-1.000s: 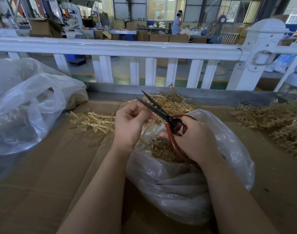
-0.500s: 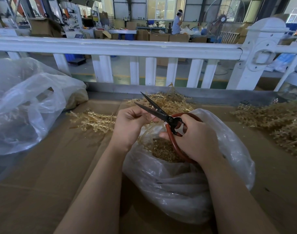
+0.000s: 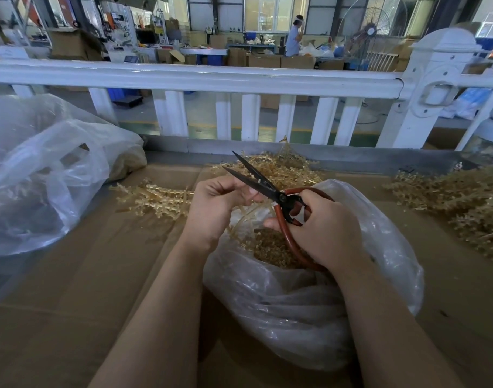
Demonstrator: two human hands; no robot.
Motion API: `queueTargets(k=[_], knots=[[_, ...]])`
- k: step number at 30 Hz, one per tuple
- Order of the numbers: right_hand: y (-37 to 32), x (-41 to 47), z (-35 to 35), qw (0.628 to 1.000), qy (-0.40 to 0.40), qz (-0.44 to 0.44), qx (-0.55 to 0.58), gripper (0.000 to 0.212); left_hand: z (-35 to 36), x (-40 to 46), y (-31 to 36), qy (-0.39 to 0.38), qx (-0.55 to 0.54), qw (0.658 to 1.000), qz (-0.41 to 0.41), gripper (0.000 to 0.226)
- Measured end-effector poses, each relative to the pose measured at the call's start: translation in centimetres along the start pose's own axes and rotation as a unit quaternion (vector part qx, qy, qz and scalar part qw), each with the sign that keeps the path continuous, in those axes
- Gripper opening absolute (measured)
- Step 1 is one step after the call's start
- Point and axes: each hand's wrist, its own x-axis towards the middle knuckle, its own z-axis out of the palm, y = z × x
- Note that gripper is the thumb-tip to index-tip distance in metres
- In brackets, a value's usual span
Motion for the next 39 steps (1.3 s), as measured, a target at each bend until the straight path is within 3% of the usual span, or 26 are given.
queueTargets(k=[7,16,39], knots=[[-0.14,-0.11,0.00,1.000,-0.005,0.011,0.012,0.092,0.14,0.01,-0.43,0.008,0.037,0.999,0.017,0.026],[-0.07,-0.19,0.18,1.000,-0.010,0.014,0.011,0.088,0.71,0.05,-0.61,-0.024,0.049,0.998,0.030,0.013],[0.04,-0.04,0.20,1.000,0.003,0.011,0.007,0.088,0.63,0.05,-0.63,-0.006,0.052,0.998,0.034,0.018]])
